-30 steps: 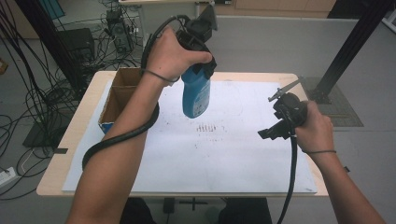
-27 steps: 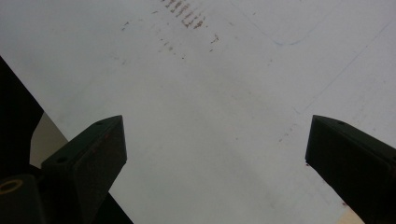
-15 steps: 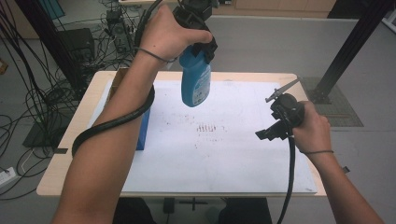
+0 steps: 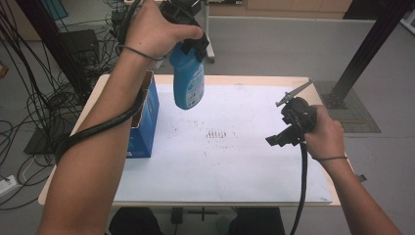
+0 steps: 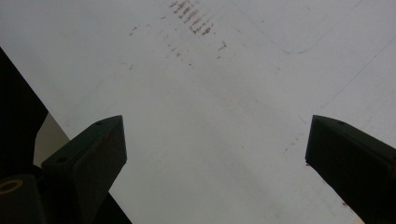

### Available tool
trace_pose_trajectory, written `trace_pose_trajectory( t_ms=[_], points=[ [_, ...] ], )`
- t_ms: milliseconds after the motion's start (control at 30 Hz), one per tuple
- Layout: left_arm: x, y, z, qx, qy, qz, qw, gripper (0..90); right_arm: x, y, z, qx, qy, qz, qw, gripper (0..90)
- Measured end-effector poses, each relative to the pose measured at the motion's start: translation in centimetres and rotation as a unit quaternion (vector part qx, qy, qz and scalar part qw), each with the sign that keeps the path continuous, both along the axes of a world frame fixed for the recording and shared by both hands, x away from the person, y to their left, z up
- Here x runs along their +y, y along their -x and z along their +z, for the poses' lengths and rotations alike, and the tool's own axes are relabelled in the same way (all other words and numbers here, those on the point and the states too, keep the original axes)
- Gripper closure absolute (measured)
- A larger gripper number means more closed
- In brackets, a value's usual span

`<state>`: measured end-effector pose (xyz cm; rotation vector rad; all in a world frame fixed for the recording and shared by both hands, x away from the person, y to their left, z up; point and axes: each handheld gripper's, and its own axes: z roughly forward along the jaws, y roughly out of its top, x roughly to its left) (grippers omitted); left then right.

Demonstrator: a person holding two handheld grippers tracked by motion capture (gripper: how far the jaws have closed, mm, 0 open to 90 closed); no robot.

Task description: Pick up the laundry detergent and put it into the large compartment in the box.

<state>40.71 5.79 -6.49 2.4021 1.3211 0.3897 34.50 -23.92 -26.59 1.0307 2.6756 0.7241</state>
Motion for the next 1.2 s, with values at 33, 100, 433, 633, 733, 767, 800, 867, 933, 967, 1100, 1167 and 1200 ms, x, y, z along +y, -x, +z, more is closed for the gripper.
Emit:
trace_pose_trajectory(
  t_ms=[33,100,433,633,733,767,800,867,933,967,1100,1167,1200],
  points=[
    [0.4,0.0,0.0,-0.001,-0.001,0.005,1.0,37.6,0.0,0.0,0.0,0.0,-0.001,0.0,1.0,5.3],
    [1.1,-0.2,0.0,0.001,-0.004,0.015,0.9999,37.5,0.1,-0.1,-0.1,-0.001,-0.002,0.002,1.0,5.3],
    [5.0,-0.7,0.0,0.003,-0.011,0.066,0.9978,37.6,0.3,-0.3,-0.2,0.002,-0.004,0.005,1.0,5.4],
    [7.5,-0.8,0.2,0.006,-0.009,0.091,0.9958,37.5,0.3,-0.5,-0.3,0.001,-0.006,0.007,1.0,5.3],
    [8.9,-0.9,0.1,0.009,-0.008,0.108,0.994,37.5,0.3,-0.5,-0.4,0.001,-0.008,0.008,0.9999,5.4],
    [9.3,-0.9,0.1,0.008,-0.007,0.115,0.9933,37.5,0.4,-0.5,-0.5,0.001,-0.008,0.009,0.9999,5.4],
    [9.7,-0.9,0.1,0.009,-0.007,0.121,0.9926,37.5,0.4,-0.5,-0.5,0.002,-0.008,0.009,0.9999,5.4],
    [10.5,-1.0,0.0,0.009,-0.008,0.133,0.9911,37.6,0.5,-0.5,-0.6,0.002,-0.009,0.011,0.9999,5.4],
    [11.1,-1.1,-0.2,0.011,-0.011,0.142,0.9897,37.6,0.6,-0.5,-0.7,0.002,-0.011,0.01,0.9999,5.4],
    [11.5,-1.2,-0.2,0.011,-0.013,0.15,0.9885,37.6,0.6,-0.5,-0.7,0.003,-0.011,0.011,0.9999,5.3],
    [12.8,-1.5,-0.3,0.012,-0.013,0.171,0.9851,37.5,0.7,-0.5,-0.9,0.007,-0.011,0.012,0.9998,5.4],
    [13.4,-1.7,-0.3,0.013,-0.005,0.184,0.9829,37.5,0.7,-0.6,-1.0,0.007,-0.012,0.012,0.9998,5.4],
    [13.7,-1.7,-0.3,0.015,-0.002,0.187,0.9822,37.5,0.7,-0.6,-1.0,0.007,-0.012,0.012,0.9998,5.4]
  ],
)
